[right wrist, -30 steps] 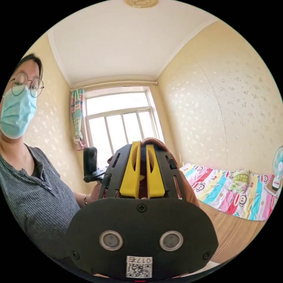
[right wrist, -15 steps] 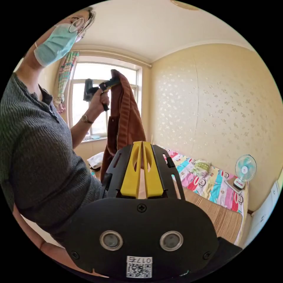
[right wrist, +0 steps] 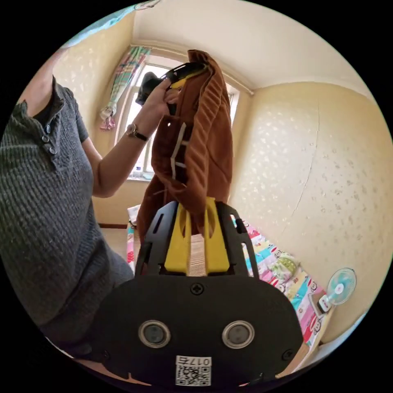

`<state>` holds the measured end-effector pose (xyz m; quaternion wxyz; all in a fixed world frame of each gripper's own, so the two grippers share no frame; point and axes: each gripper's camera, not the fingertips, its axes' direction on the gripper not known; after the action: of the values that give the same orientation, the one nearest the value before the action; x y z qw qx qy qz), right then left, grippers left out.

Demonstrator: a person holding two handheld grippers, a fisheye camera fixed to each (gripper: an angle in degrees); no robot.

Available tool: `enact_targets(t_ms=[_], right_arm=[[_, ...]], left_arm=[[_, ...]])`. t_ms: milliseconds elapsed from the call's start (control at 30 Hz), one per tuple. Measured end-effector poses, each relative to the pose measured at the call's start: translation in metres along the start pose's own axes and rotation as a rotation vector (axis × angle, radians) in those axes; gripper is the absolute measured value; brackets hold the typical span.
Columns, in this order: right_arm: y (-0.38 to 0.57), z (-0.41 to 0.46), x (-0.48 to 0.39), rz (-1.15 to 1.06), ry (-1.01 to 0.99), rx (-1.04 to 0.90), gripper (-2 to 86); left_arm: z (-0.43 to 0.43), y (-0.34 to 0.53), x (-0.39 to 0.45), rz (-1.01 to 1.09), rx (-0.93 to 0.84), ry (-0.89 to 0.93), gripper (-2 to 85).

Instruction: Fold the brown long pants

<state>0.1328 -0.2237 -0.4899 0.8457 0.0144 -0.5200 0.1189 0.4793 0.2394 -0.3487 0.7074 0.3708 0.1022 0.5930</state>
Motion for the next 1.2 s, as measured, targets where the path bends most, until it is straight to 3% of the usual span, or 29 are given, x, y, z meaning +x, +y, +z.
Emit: enact_targets(t_ms=[133, 200, 267, 400, 600, 767, 833, 967, 1033, 1100, 1167, 1200], right_arm=[[-0.035, -0.009, 0.076, 0.224, 0.117, 0.097, 3.3], [-0.055, -0.013, 0.093, 0.251, 0.159, 0.132, 3.0], [-0.079, -0.018, 0.096, 0.256, 0.220, 0.157, 2.9], [-0.111, -0.069, 0.074, 0.347, 0.243, 0.310, 2.7], [-0.117, -0.111, 0.006, 0.293, 0.492, 0.543, 2.5], [-0.111, -0.132, -0.012, 0.246, 0.632, 0.668, 2.3], [-0.116, -0.125, -0.005, 0.260, 0.725, 0.585, 2.3], [-0.119, -0.081, 0.065, 0.362, 0.726, 0.342, 2.5], [-0.117, -0.014, 0.152, 0.415, 0.780, 0.147, 2.9], [-0.111, 0.059, 0.242, 0.463, 0.802, -0.043, 3.6], [-0.083, 0.132, 0.332, 0.566, 0.764, -0.214, 5.2], [-0.050, 0.176, 0.375, 0.641, 0.745, -0.402, 5.6]], left_arm=[[-0.025, -0.012, -0.051, 0.073, -0.079, -0.044, -0.9], [-0.037, -0.019, -0.098, 0.029, -0.161, 0.058, -0.8], [-0.051, -0.022, -0.124, -0.001, -0.177, 0.151, -0.8], [-0.090, -0.020, -0.149, -0.045, -0.150, 0.166, -0.8], [-0.122, -0.052, -0.098, 0.103, -0.092, -0.089, -0.3], [-0.119, -0.091, -0.114, 0.116, -0.078, -0.082, 0.2], [-0.101, -0.101, -0.142, 0.118, -0.123, -0.064, 0.4], [0.008, -0.118, -0.268, -0.009, -0.305, -0.004, 1.1], [0.082, -0.119, -0.337, -0.040, -0.387, -0.007, 1.9], [0.178, -0.096, -0.440, -0.116, -0.542, -0.132, 4.9], [0.209, -0.059, -0.512, -0.250, -0.714, -0.245, 6.2], [0.203, -0.027, -0.549, -0.341, -0.779, -0.286, 6.3]])
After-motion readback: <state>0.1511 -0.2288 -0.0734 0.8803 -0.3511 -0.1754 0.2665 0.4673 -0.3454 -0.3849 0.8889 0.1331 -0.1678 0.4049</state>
